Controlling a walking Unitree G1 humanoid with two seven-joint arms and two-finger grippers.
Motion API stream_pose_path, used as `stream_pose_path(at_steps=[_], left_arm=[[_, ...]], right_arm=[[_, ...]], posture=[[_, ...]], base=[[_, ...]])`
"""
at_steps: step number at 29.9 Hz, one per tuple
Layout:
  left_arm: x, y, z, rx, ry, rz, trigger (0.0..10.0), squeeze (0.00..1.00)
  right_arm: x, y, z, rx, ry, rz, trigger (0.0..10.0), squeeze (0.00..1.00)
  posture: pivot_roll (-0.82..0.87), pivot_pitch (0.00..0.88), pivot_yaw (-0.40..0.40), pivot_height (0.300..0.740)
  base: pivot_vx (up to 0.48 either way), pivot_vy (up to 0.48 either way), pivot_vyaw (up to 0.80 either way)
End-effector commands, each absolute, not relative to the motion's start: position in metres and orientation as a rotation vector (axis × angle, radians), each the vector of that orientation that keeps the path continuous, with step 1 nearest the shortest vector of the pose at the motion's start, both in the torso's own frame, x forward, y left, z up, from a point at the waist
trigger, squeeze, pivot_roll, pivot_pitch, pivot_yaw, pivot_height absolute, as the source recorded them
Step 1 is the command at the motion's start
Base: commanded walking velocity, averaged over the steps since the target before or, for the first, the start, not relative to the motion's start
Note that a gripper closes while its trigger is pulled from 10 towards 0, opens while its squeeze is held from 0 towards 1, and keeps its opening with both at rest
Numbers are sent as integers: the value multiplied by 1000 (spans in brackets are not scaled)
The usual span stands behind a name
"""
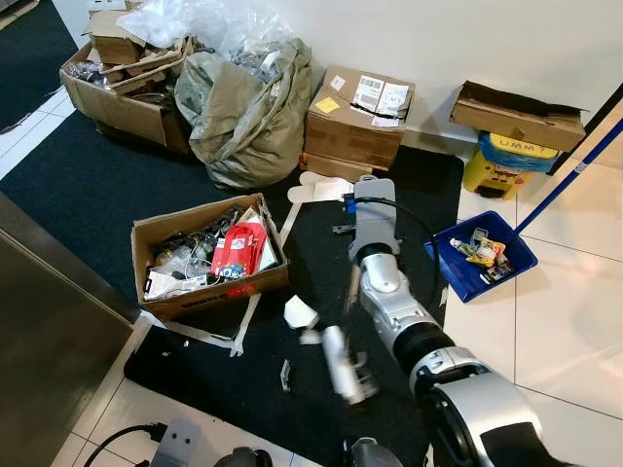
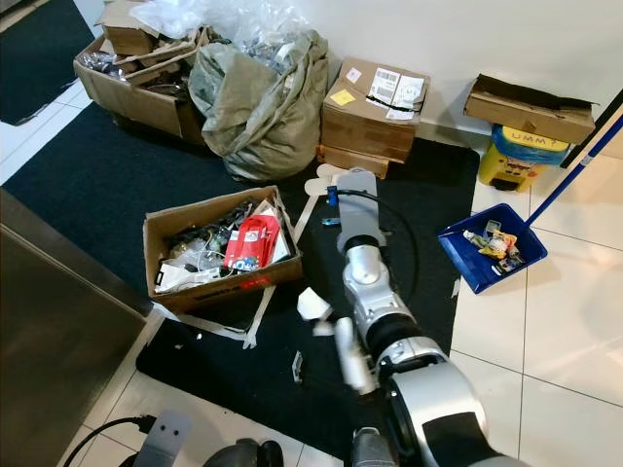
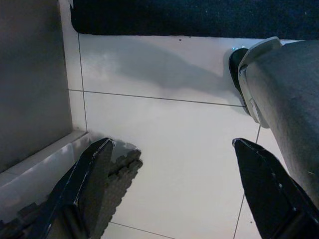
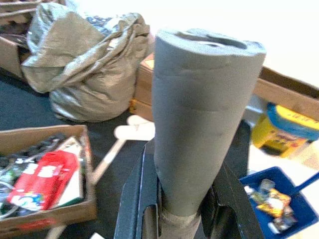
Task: Sweep floor
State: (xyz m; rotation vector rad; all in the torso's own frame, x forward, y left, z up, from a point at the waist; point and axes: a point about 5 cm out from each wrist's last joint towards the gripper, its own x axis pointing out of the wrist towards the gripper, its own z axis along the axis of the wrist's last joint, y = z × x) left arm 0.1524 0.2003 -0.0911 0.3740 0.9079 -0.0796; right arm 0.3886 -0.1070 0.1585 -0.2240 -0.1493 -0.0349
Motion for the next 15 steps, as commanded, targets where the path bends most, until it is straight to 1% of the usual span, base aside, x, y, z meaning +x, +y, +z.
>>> stream_pose_path(at_steps=[1,3,6,8,9,12,15], left_arm=[[132,197,-100,369,989,-114,10000,0],[131,195,-101,370,992,-118,10000,0],[131,195,-101,370,994,-119,10000,0],[130,194,-101,370,994,-120,10000,0],[130,194,-101,370,995,-120,10000,0],[130,192,-102,368,994,-120,10000,0],[132,191,-101,365,993,-120,10000,0]], right_arm=[[388,-104,163,-265,-194,-4,10000,0],[389,-105,171,-297,-243,25,10000,0],[390,-106,174,-316,-264,36,10000,0],[390,-106,176,-309,-271,38,10000,0],[390,-106,181,-290,-301,50,10000,0],[391,-105,191,-282,-351,75,10000,0],[391,-105,193,-325,-369,89,10000,0]], posture=[[-30,260,21,740],[-34,240,15,740],[-34,240,15,740],[-38,232,14,740],[-42,209,8,740],[-43,202,7,740],[-43,198,6,740]], base=[[0,0,0],[0,0,0],[0,0,0],[0,0,0],[0,0,0],[0,0,0],[0,0,0]])
